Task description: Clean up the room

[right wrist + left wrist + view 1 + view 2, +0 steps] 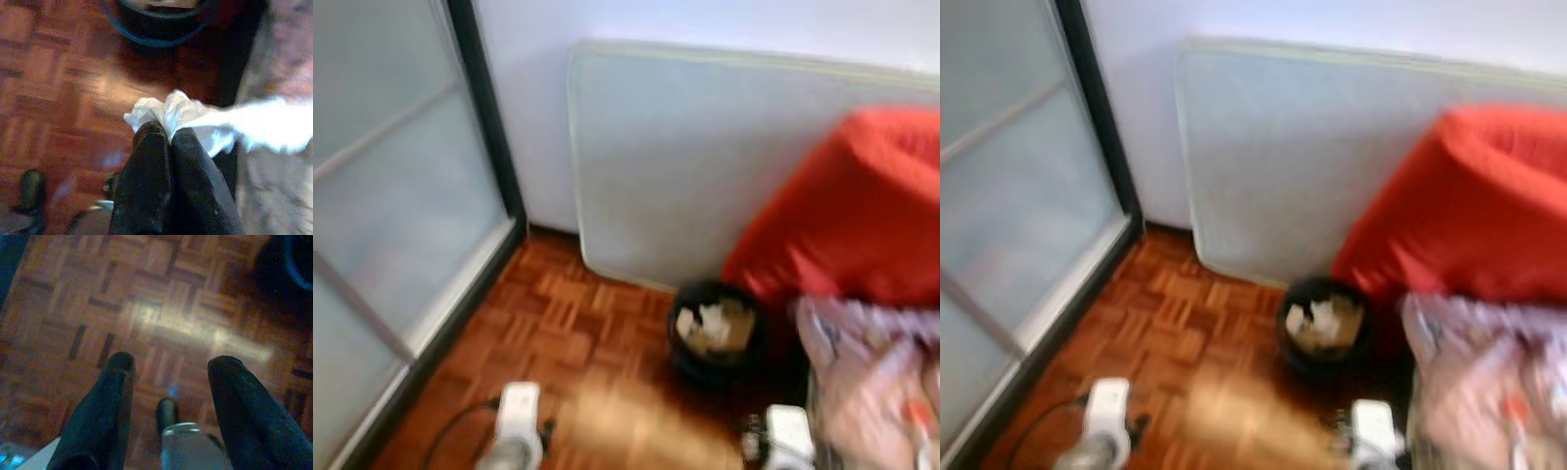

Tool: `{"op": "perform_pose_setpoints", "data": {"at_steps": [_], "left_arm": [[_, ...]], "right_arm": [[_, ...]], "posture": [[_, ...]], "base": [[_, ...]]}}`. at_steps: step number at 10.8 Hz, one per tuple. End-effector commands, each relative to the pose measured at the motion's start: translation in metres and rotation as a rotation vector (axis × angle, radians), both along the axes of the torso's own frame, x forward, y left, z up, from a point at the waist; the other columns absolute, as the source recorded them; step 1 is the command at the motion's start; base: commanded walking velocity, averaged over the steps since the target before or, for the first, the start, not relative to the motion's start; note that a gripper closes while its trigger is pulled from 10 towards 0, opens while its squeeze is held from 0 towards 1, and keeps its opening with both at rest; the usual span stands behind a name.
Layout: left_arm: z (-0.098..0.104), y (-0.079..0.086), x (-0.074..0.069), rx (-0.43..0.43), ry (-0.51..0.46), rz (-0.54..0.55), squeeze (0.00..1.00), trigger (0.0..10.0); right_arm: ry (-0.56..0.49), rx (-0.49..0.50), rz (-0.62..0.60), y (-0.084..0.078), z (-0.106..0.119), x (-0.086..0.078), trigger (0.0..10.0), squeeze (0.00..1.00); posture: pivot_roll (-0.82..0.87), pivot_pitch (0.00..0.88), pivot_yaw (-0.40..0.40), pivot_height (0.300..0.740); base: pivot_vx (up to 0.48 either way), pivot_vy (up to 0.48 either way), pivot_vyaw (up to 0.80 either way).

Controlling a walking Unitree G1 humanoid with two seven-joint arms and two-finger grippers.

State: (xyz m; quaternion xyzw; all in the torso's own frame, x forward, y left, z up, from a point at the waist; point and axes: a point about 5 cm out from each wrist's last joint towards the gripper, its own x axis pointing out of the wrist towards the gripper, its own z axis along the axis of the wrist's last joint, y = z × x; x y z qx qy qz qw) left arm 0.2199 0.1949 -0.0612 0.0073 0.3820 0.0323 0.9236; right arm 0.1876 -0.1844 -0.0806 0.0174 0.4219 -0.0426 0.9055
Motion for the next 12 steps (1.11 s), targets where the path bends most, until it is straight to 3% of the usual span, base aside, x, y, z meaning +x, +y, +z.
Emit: {"op": "perform_pose_setpoints", "data": {"at_steps": [1,7,9,12], "left_arm": [[-0.0016,-0.0034,-0.0017,-0.007,0.007,-0.007,0.00,10.0],[-0.0020,-0.0053,-0.0020,-0.008,0.009,-0.020,0.00,10.0],[-0.0020,-0.0052,-0.0021,-0.006,0.008,-0.022,0.00,10.0],[-0.0020,-0.0045,-0.0023,-0.003,0.008,-0.022,0.00,10.0]], "right_arm": [[0.013,-0.003,-0.019,-0.0045,-0.0015,-0.0039,10.0,0.00],[0.020,-0.006,-0.024,-0.0053,-0.0020,-0.0047,10.0,0.00],[0.030,-0.004,-0.014,-0.0044,-0.0024,-0.0050,10.0,0.00],[0.012,-0.001,-0.001,-0.0026,-0.0012,-0.0027,10.0,0.00]], "posture": [[0.05,0.065,-0.026,0.740],[0.04,0.049,-0.021,0.740],[0.04,0.039,-0.020,0.740],[0.04,0.030,-0.020,0.740]], "base": [[0.330,0.000,0.00],[0.343,0.000,0.00],[0.351,0.000,-0.79],[0.352,0.000,0.00]]}}
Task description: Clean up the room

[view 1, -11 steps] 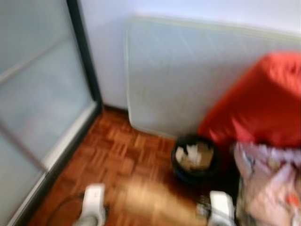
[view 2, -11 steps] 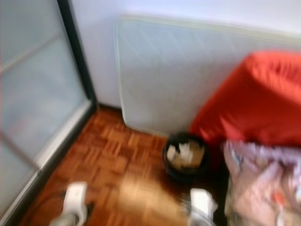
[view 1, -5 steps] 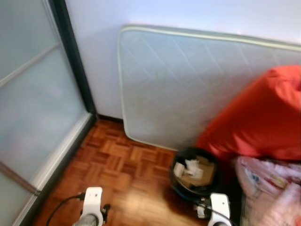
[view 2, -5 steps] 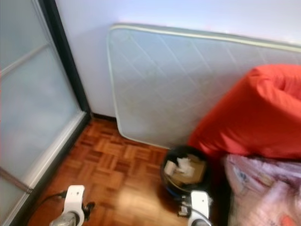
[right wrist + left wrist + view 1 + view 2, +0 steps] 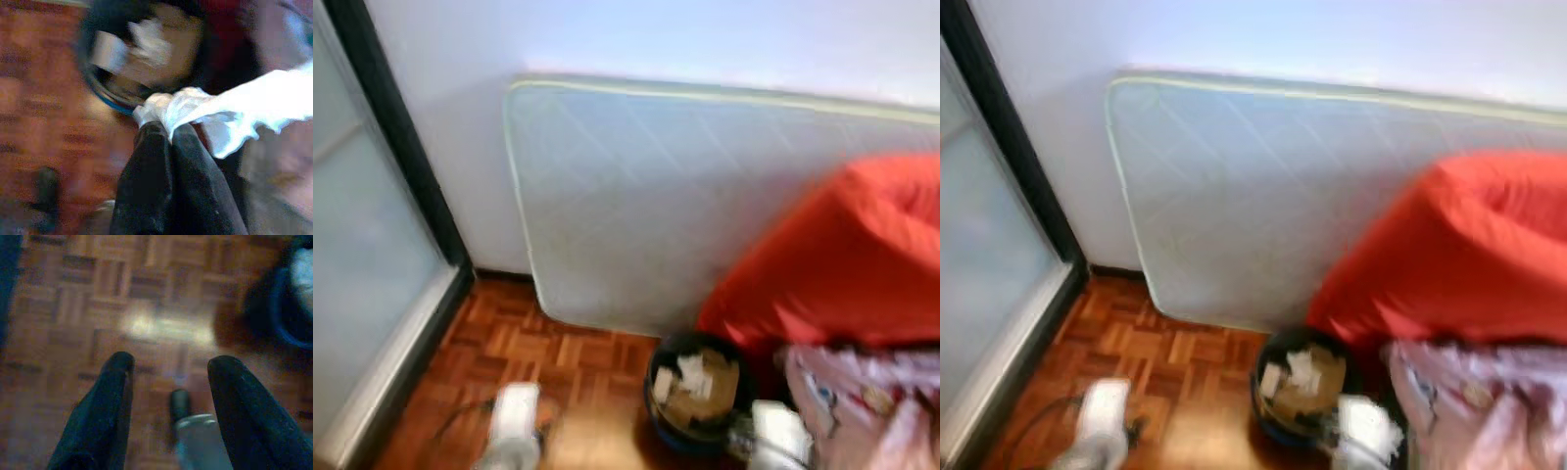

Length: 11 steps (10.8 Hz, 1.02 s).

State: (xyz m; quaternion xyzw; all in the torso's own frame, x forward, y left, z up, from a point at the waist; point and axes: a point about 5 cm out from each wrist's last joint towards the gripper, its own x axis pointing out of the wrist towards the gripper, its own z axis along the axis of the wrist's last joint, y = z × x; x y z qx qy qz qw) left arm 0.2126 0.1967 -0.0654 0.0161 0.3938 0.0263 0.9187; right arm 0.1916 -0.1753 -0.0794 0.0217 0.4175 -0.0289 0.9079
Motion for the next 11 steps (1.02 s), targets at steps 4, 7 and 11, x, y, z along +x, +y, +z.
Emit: {"op": "perform_pose_setpoints", "data": {"at_steps": [4,7,11], "left_arm": [[0.0018,-0.0074,0.0046,-0.016,-0.017,-0.011,0.00,10.0],[0.0019,-0.0075,0.0047,-0.020,-0.016,-0.017,0.00,10.0],[0.0001,-0.0076,0.0018,-0.025,-0.007,-0.017,0.00,10.0]], "right_arm": [[0.017,-0.027,-0.015,-0.0099,-0.0018,-0.0056,10.0,0.00],[0.011,-0.029,-0.020,-0.0098,-0.0008,-0.0035,10.0,0.00],[0.008,-0.031,-0.026,-0.0105,-0.0004,-0.0028,10.0,0.00]], "posture": [[0.04,0.023,-0.019,0.740],[0.05,0.032,-0.018,0.740],[0.05,0.039,-0.020,0.740]], "base": [[0.357,0.000,0.00],[0.115,0.000,0.00],[0.000,0.000,0.00]]}}
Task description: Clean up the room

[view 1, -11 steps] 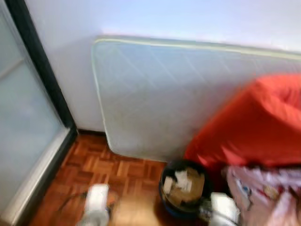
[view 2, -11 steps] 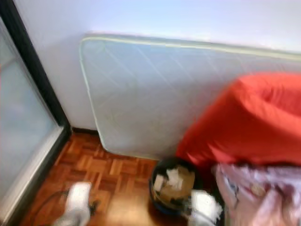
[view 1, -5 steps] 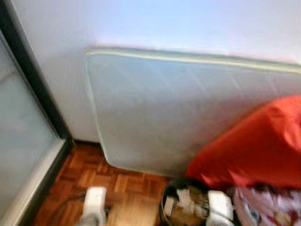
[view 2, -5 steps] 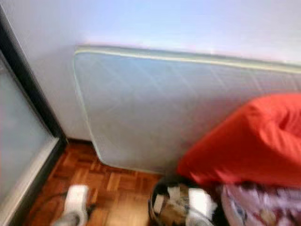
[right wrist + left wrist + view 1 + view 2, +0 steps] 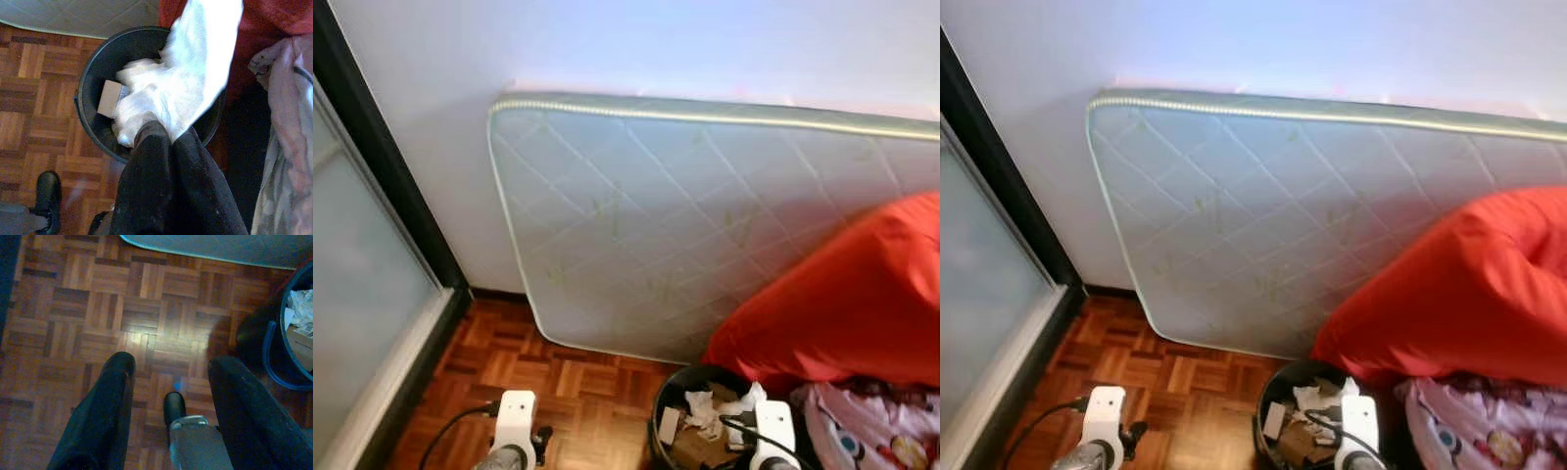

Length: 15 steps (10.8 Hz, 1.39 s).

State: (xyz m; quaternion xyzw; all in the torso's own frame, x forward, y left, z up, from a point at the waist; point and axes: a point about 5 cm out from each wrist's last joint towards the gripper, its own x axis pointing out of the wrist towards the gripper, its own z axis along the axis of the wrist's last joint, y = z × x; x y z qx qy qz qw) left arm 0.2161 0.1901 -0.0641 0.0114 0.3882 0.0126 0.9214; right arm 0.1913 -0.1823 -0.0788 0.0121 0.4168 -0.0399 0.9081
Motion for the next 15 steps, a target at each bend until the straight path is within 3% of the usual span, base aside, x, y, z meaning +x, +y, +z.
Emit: {"op": "perform_pose_setpoints", "data": {"at_steps": [1,4,13,15], "left_arm": [[-0.0012,-0.0010,-0.0017,-0.006,0.006,0.005,0.00,10.0],[-0.0012,-0.0006,-0.0018,-0.005,0.005,0.006,0.00,10.0],[-0.0023,-0.0002,-0.0037,0.010,0.009,0.012,0.00,10.0],[-0.0022,0.0002,-0.0036,0.009,0.008,0.017,0.00,10.0]], "right_arm": [[0.007,-0.002,-0.017,-0.0035,-0.0008,-0.0023,10.0,0.00],[0.021,0.017,-0.017,-0.0020,-0.0014,-0.0023,10.0,0.00],[0.002,0.012,-0.018,-0.0036,0.0000,-0.0007,10.0,0.00],[-0.005,0.014,-0.011,-0.0029,0.0004,-0.0001,10.0,0.00]], "posture": [[0.05,0.041,-0.020,0.740],[0.05,0.043,-0.019,0.740],[0.05,0.047,-0.029,0.740],[0.05,0.052,-0.030,0.740]], "base": [[0.000,0.000,0.00],[0.000,0.000,-0.51],[0.000,0.000,0.00],[0.000,0.000,-0.58]]}}
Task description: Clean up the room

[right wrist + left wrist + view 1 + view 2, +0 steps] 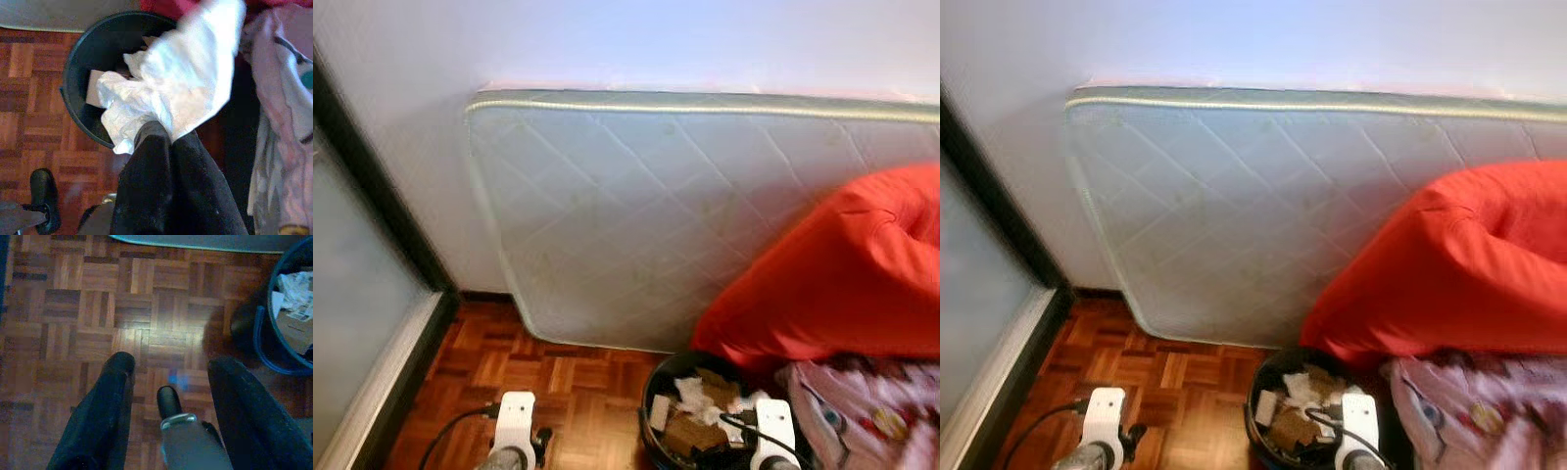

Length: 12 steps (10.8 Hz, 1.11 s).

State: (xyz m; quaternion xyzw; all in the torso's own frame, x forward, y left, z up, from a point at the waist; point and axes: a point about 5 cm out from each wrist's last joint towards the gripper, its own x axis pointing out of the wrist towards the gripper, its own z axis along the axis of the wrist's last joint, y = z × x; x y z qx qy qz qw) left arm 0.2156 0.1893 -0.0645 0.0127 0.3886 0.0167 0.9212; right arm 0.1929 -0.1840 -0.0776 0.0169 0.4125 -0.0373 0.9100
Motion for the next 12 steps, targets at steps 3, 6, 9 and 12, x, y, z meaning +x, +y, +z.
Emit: {"op": "perform_pose_setpoints", "data": {"at_steps": [3,6,9,12], "left_arm": [[-0.0024,0.0023,-0.0045,0.002,0.012,0.019,0.00,10.0],[-0.0018,0.0029,-0.0035,-0.007,0.008,0.023,0.00,10.0],[-0.0009,0.0010,-0.0021,-0.009,-0.003,0.022,0.00,10.0],[-0.0007,0.0015,-0.0020,-0.008,-0.006,0.026,0.00,10.0]], "right_arm": [[-0.002,0.009,-0.010,-0.0002,-0.0004,-0.0011,10.0,0.00],[0.019,0.012,-0.016,-0.0003,-0.0017,-0.0026,10.0,0.00],[0.014,-0.004,-0.008,-0.0012,-0.0015,-0.0027,10.0,0.00],[0.010,-0.008,0.011,-0.0003,-0.0012,-0.0023,10.0,0.00]], "posture": [[0.05,0.061,-0.031,0.740],[0.05,0.064,-0.028,0.740],[0.05,0.067,-0.028,0.740],[0.06,0.072,-0.032,0.740]], "base": [[0.000,0.000,0.00],[0.000,0.000,-0.24],[0.170,0.000,-0.24],[0.286,0.000,0.00]]}}
